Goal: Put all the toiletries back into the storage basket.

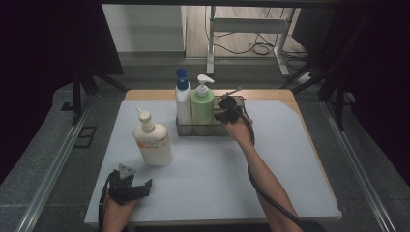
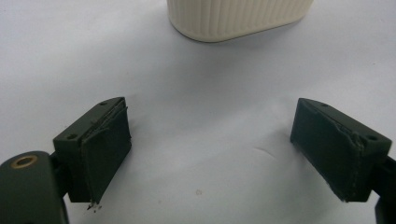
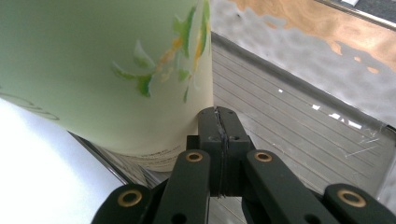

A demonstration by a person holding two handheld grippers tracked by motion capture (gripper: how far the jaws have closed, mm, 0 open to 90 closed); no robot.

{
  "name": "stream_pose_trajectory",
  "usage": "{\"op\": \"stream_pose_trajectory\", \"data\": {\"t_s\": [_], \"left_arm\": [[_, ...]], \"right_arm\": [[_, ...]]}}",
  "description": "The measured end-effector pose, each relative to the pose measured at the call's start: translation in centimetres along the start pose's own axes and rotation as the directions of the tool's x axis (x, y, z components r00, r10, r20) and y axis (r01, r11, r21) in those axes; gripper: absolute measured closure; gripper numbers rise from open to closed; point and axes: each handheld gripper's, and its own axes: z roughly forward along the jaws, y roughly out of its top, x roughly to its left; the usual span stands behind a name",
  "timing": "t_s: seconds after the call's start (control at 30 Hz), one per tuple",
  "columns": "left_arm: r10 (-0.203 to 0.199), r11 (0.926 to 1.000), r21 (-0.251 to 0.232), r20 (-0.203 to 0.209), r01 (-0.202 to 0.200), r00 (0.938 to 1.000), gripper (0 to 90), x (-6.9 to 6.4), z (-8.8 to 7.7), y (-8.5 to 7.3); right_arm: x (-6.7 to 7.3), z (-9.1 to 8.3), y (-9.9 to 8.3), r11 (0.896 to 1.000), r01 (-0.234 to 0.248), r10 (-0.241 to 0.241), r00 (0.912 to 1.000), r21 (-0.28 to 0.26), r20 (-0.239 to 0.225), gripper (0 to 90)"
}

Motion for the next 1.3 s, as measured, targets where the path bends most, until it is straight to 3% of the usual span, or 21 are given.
{"op": "stream_pose_trajectory", "data": {"t_s": [0.43, 0.97, 1.1, 1.3], "left_arm": [[0.0, 1.0, 0.0, -0.001, 0.0, 1.0, 11.8, 0.0, 0.0, 0.0], [0.002, 1.0, 0.0, -0.001, -0.002, 1.0, 11.9, 0.0, 0.0, 0.0], [0.002, 1.0, 0.0, 0.0, -0.002, 1.0, 12.0, 0.0, 0.0, 0.0], [-0.001, 1.0, 0.002, -0.001, 0.001, 1.0, 12.0, 0.0, 0.0, 0.0]], "right_arm": [[0.1, -0.2, -0.4, 1.0, 0.008, -0.008, 0.9999, 0.006, -0.011, 89.6], [0.1, -1.9, -0.7, 0.997, 0.042, -0.044, 0.9987, -0.059, -0.027, 79.3], [0.3, -2.7, -0.9, 0.995, 0.062, -0.064, 0.9977, -0.08, -0.021, 72.0], [-0.1, -3.9, -1.4, 0.992, 0.068, -0.071, 0.9972, -0.107, -0.024, 53.7]]}}
